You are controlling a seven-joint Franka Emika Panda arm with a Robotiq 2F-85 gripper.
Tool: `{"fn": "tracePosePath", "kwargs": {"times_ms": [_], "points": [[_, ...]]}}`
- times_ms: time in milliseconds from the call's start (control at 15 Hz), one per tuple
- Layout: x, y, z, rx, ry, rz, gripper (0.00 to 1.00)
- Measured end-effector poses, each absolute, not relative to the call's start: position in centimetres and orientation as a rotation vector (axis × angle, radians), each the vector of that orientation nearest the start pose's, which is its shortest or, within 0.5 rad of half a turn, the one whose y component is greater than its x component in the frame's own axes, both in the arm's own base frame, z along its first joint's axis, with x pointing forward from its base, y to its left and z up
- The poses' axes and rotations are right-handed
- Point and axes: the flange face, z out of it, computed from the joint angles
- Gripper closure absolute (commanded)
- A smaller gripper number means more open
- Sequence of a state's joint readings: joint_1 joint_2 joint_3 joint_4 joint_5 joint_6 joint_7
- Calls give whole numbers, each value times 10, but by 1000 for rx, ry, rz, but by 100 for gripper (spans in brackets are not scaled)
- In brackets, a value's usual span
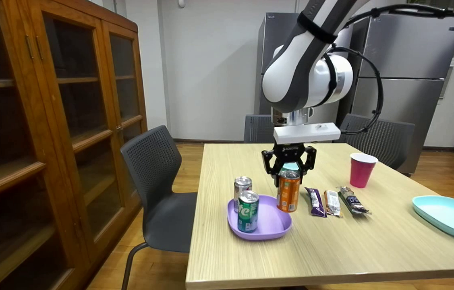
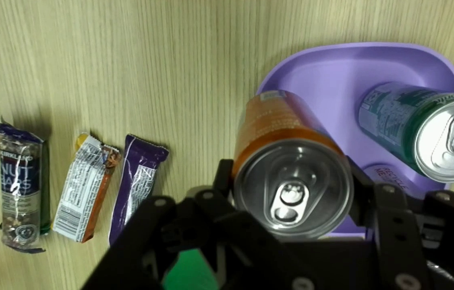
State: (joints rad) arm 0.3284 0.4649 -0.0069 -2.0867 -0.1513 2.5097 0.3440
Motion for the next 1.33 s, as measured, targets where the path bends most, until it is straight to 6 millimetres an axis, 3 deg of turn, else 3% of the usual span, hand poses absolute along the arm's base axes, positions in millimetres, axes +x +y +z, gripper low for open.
{"fn": "tracePosePath", "kwargs": {"times_ms": [600,1333], "points": [[572,209,167,-3231,-208,16,60],[593,219,142,-3230,-211,14,60]]}}
